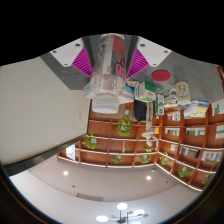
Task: Pour water
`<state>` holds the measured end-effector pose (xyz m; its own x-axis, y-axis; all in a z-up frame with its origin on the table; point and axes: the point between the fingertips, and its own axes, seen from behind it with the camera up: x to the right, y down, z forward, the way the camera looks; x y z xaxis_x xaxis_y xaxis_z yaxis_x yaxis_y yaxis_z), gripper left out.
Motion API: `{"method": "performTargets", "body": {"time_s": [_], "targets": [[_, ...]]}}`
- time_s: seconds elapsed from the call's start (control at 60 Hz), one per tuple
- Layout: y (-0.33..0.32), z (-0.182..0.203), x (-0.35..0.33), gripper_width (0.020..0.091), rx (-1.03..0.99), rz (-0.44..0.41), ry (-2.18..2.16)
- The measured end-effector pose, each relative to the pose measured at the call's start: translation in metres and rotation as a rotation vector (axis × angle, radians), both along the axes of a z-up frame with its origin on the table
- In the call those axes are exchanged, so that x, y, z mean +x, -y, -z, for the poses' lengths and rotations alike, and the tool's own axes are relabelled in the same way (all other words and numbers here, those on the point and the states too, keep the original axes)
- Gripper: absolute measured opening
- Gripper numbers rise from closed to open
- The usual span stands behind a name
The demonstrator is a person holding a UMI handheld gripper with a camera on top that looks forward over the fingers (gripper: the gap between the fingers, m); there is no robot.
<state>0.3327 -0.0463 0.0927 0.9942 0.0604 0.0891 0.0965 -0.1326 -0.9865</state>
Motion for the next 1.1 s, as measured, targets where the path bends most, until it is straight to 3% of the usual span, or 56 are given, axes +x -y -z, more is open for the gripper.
{"method": "performTargets", "body": {"time_s": [0.033, 0.1, 0.25, 0.533, 1.1], "targets": [[-0.008, 0.002, 0.004, 0.0528, 0.004, -0.002, 0.003], [-0.017, 0.005, 0.011, 0.05, 0.002, -0.01, -0.023], [-0.046, -0.012, 0.041, 0.0348, -0.001, -0.032, -0.028], [-0.038, -0.014, 0.025, 0.0347, -0.014, 0.014, 0.19], [-0.139, -0.081, -0.196, 0.0344, 0.1, -0.094, 1.492]]}}
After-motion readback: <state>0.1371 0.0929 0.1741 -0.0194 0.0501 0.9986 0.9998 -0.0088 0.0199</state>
